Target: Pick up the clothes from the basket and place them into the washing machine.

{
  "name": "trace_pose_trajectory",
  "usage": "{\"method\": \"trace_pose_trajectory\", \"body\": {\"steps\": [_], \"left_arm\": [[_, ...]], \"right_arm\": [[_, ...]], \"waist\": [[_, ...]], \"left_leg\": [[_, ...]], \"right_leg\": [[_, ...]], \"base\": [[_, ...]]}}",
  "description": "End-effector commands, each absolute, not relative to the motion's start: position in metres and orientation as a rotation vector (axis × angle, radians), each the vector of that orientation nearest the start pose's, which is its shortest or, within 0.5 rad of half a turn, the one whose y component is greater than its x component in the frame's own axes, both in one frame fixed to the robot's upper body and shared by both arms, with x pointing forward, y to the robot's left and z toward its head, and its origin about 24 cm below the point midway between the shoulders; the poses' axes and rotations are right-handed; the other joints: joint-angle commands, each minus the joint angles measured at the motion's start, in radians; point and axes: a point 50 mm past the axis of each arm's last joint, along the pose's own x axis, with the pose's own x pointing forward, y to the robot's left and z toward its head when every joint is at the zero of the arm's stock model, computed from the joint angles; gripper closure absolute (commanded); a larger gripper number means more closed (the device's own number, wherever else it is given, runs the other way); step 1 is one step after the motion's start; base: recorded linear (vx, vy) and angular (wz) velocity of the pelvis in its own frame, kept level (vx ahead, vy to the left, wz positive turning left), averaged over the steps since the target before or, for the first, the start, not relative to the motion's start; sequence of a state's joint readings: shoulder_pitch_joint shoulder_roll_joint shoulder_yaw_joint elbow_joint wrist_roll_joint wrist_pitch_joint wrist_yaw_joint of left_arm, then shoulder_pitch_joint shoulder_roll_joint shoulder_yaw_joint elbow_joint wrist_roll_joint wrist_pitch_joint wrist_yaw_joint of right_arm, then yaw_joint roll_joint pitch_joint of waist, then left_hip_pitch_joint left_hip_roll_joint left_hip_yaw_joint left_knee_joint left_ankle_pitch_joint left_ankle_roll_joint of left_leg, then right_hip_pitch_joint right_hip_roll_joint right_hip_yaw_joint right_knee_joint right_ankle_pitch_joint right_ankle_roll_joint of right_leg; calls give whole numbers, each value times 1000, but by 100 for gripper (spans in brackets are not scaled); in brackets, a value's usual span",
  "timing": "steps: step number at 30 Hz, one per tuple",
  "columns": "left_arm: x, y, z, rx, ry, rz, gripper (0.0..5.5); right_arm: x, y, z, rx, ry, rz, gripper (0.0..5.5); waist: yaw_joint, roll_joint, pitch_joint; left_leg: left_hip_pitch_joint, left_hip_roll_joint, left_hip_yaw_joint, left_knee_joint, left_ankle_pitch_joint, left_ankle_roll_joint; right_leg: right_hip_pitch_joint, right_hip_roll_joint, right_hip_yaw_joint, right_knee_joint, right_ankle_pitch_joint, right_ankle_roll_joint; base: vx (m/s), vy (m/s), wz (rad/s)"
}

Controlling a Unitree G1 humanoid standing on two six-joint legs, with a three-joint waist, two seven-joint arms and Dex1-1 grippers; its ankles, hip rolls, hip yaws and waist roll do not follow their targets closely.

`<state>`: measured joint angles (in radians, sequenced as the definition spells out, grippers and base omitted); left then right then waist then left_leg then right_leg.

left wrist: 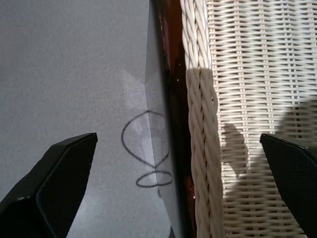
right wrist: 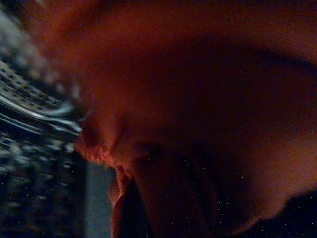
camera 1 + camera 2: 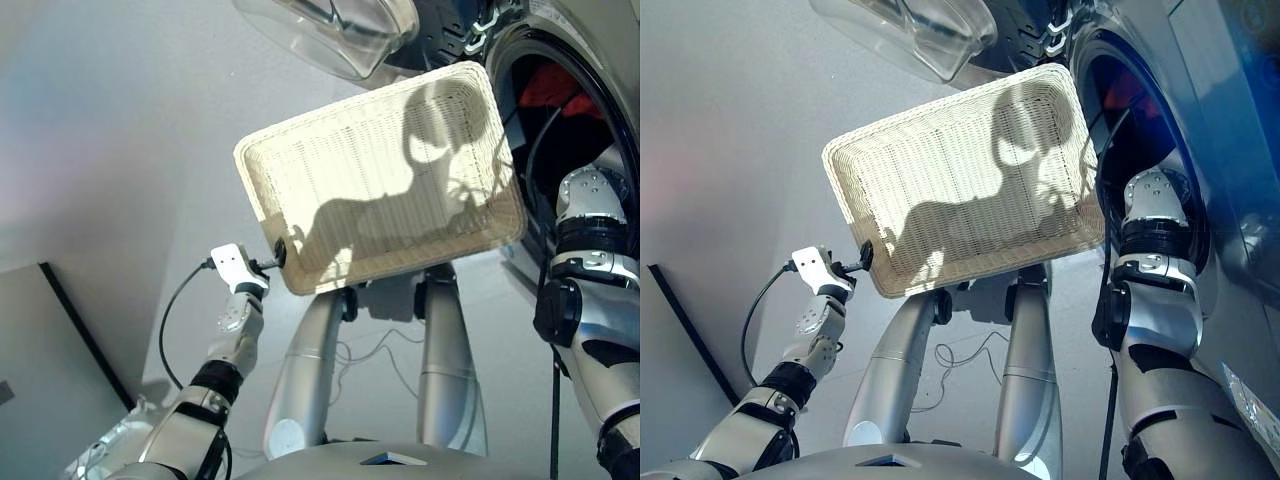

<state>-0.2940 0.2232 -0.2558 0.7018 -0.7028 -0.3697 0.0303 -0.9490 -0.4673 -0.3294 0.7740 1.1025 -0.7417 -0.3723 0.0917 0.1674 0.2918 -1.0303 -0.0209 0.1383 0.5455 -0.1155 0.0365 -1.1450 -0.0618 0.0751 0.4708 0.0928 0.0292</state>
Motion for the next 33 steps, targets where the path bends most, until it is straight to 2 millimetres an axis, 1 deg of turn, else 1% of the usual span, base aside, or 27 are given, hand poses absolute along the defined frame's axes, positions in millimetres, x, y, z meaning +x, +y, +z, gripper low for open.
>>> {"method": "trace_pose_trajectory", "body": {"steps": [1,3,4,5,6,8,9,10,12,14,15,16,17,18,19,21,22,24,27,28,29,31,33], "left_arm": [[278,182,-17,-283,97,88,0],[279,184,-14,-281,86,81,0],[280,186,-12,-278,78,81,0],[279,186,-12,-285,75,83,0],[277,189,-12,-279,74,87,0],[275,192,-14,-279,82,93,0],[275,195,-14,-270,85,97,0],[274,196,-16,-270,91,100,0],[273,200,-19,-263,106,106,0],[269,201,-25,-263,134,109,0],[268,204,-28,-256,150,112,0],[267,206,-30,-253,164,110,0],[265,206,-33,-248,178,113,0],[264,208,-36,-233,193,111,0],[263,209,-38,-224,209,109,0],[258,209,-46,-178,250,108,0],[255,208,-53,-136,288,95,0],[250,210,-59,-77,327,88,0],[236,211,-75,-15,411,88,0],[233,213,-78,-8,430,95,0],[230,215,-82,13,455,102,0],[221,216,-90,46,498,104,0],[210,217,-100,66,562,111,0]], "right_arm": [[339,-319,212,824,-829,-728,0],[353,-306,188,701,-652,-646,0],[358,-299,180,668,-590,-598,0],[360,-294,174,656,-566,-568,0],[362,-287,166,602,-515,-539,0],[367,-271,150,566,-436,-466,0],[369,-265,144,507,-392,-431,0],[369,-255,136,478,-354,-374,0],[368,-242,120,347,-271,-290,0],[365,-232,102,279,-197,-229,0],[365,-225,94,143,-136,-157,0],[365,-221,89,50,-97,-102,0],[362,-217,81,24,-66,-69,0],[359,-211,71,-64,-22,-23,0],[357,-209,67,-112,-6,-11,0],[349,-206,46,-120,66,6,0],[342,-202,31,-153,114,16,0],[331,-202,12,-155,181,11,0],[303,-203,-30,-140,337,-14,0],[297,-202,-37,-126,360,-26,0],[290,-201,-46,-124,396,-35,0],[271,-202,-67,-104,486,-54,0],[250,-201,-87,-77,581,-83,0]], "waist": [[-25,37,-92],[-25,28,-88],[-25,23,-86],[-30,20,-84],[-30,16,-84],[-31,4,-85],[-30,-3,-85],[-33,-12,-87],[-37,-29,-91],[-39,-47,-96],[-38,-59,-101],[-40,-67,-101],[-41,-76,-101],[-42,-86,-103],[-43,-93,-106],[-43,-108,-109],[-42,-118,-116],[-39,-133,-116],[-37,-156,-127],[-37,-162,-128],[-43,-172,-128],[-43,-180,-138],[-42,-186,-148]], "left_leg": [[-13,-19,-32,-24,-23,13],[-15,-14,-31,-20,-20,10],[-16,-13,-31,-19,-18,7],[-16,-12,-31,-20,-17,6],[-17,-11,-32,-20,-14,5],[-13,-10,-33,-21,-10,3],[-13,-10,-35,-18,-8,3],[-10,-9,-36,-21,-6,2],[1,-8,-38,-29,0,0],[18,-8,-42,-40,5,-1],[29,-9,-45,-50,10,-2],[42,-9,-49,-59,15,-3],[58,-10,-52,-69,19,-4],[82,-10,-55,-86,26,-6],[99,-11,-57,-98,30,-7],[148,-15,-65,-126,40,-11],[188,-15,-68,-155,48,-14],[244,-20,-77,-186,55,-15],[355,-25,-92,-261,76,-22],[383,-26,-94,-276,78,-23],[406,-34,-90,-308,115,-21],[475,-38,-97,-353,128,-27],[548,-39,-96,-403,141,-32]], "right_leg": [[27,20,-43,-16,-48,14],[30,17,-47,-17,-44,10],[32,17,-49,-21,-42,9],[35,17,-52,-24,-40,8],[38,16,-56,-27,-38,7],[50,15,-61,-38,-33,6],[52,14,-64,-38,-31,6],[58,13,-68,-43,-29,5],[76,12,-77,-53,-25,5],[97,9,-84,-68,-20,6],[112,7,-89,-79,-15,7],[128,2,-94,-88,-11,7],[146,-2,-101,-98,-8,9],[170,-6,-105,-112,-4,12],[190,-7,-109,-124,-2,14],[246,-15,-119,-152,1,18],[289,-16,-123,-174,3,22],[350,-20,-135,-206,8,27],[473,-24,-155,-275,17,38],[503,-24,-158,-294,19,40],[525,-31,-167,-319,44,37],[596,-29,-173,-357,47,44],[663,-25,-180,-384,48,50]], "base": [[0,0,0],[0,0,0],[0,0,0],[0,0,0],[0,0,0],[0,0,0],[-11,-53,94],[0,0,0],[0,0,0],[0,0,0],[0,0,0],[12,-63,42],[19,-61,86],[36,-54,133],[0,0,0],[68,-28,122],[95,-22,157],[94,-23,189],[106,-11,49],[0,0,0],[0,0,0],[57,16,49],[111,34,58]]}}
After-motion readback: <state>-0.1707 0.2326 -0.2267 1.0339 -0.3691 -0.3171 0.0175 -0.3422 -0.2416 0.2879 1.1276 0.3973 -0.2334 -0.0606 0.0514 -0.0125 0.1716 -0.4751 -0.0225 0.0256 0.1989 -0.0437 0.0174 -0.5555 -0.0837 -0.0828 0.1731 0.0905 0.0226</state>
